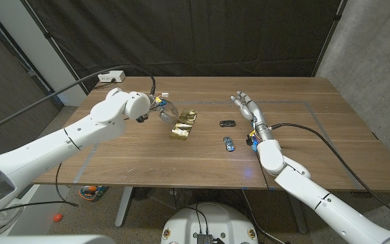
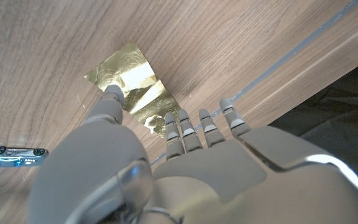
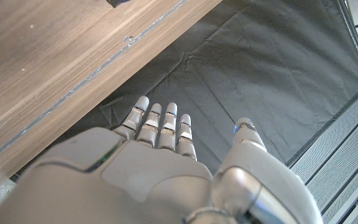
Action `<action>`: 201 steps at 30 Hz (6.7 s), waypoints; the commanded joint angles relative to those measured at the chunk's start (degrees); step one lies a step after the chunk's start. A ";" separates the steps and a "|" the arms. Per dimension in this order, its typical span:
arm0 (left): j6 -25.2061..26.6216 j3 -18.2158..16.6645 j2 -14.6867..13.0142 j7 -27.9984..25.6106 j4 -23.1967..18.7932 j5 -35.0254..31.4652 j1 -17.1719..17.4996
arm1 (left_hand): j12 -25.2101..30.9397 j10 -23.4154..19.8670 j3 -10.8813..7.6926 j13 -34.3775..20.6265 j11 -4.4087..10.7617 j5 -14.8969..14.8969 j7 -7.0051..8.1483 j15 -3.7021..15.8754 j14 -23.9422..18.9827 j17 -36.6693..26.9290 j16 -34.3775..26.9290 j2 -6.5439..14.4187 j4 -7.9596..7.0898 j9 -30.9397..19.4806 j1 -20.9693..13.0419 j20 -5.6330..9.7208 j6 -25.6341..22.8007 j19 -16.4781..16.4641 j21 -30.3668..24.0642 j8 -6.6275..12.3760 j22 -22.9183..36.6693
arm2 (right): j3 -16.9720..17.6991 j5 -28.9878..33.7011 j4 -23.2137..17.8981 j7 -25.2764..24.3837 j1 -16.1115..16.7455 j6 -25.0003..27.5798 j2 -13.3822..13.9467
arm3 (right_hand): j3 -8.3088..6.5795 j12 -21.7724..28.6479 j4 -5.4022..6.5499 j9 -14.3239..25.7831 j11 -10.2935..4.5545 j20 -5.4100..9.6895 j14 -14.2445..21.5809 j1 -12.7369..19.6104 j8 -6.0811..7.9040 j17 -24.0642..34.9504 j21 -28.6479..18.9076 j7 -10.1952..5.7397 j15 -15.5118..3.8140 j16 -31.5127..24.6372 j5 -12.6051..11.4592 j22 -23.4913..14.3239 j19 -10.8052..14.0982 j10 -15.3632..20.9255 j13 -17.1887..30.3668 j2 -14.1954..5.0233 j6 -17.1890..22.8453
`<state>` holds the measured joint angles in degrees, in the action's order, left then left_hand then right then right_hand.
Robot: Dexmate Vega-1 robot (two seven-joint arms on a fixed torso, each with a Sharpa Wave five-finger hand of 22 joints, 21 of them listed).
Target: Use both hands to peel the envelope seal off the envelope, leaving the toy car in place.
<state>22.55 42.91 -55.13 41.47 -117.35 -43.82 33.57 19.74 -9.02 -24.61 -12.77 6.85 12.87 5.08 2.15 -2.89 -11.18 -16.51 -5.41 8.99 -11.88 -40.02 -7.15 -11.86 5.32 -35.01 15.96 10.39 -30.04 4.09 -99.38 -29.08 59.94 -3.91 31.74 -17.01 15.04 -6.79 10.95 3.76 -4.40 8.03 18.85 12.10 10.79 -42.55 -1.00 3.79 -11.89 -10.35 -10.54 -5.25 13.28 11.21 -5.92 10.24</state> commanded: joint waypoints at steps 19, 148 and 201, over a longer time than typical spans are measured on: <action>-4.17 0.18 3.16 -10.99 5.18 -6.32 6.27 | -0.82 0.01 0.76 -0.02 0.33 0.68 -0.19 0.66 -0.31 -0.08 0.56 -0.49 -0.55 -0.14 -1.20 0.39 0.59 -0.96 0.33 -0.56 0.19 | 0.17 -1.81 4.03 -0.17 -0.87 -2.76 -1.22 | -0.30 0.21 0.19 0.03 0.16 0.05 0.66 -0.67 -0.11 0.24 0.26 0.13 0.10 -0.21 0.11 -0.13 0.31 0.37 0.02 0.10 0.48; -41.13 -12.52 28.64 -75.51 29.48 32.98 14.24 | 11.76 -43.59 2.67 -6.66 3.86 -1.41 2.05 11.74 -42.56 -15.07 -2.97 10.37 -0.57 1.01 -34.03 7.03 -49.80 -15.59 -20.00 14.00 2.30 | -9.07 35.92 -4.35 -28.09 0.61 10.90 -8.97 | 0.84 9.93 -2.51 0.22 -9.98 6.19 36.97 29.82 5.92 11.61 -9.51 -5.31 -16.49 -19.31 -3.96 -1.91 21.62 37.48 2.35 7.40 36.79; -46.14 -14.26 29.84 -75.03 28.42 31.91 17.01 | 11.14 -42.43 4.22 -8.30 3.49 -0.79 -1.28 11.71 -41.83 -15.84 -0.49 10.44 -0.46 -0.51 -37.13 7.17 -47.22 -13.99 -21.70 13.26 1.63 | -18.70 46.37 -1.58 -25.52 -6.76 32.15 -11.44 | 8.93 15.95 0.30 2.82 -13.37 9.00 41.18 34.32 8.70 22.37 -15.02 -6.02 -16.78 -27.10 -7.36 -3.35 20.58 48.80 11.47 9.73 46.33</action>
<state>-23.02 28.81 -25.42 -33.81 -89.17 -11.80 50.46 31.04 -51.85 -20.64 -20.89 10.24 11.54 4.37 5.01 -45.04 -26.71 -17.30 5.06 8.49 -12.14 -76.58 -0.06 -59.42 -9.04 -56.38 29.23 11.97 -47.67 49.98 -101.73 -54.59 54.28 26.32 20.65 -8.35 30.74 -6.70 13.47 -9.55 2.14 49.06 53.40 20.58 32.81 -57.07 -6.78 -6.10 -39.01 -17.46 -13.73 15.57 61.98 22.29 3.45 56.28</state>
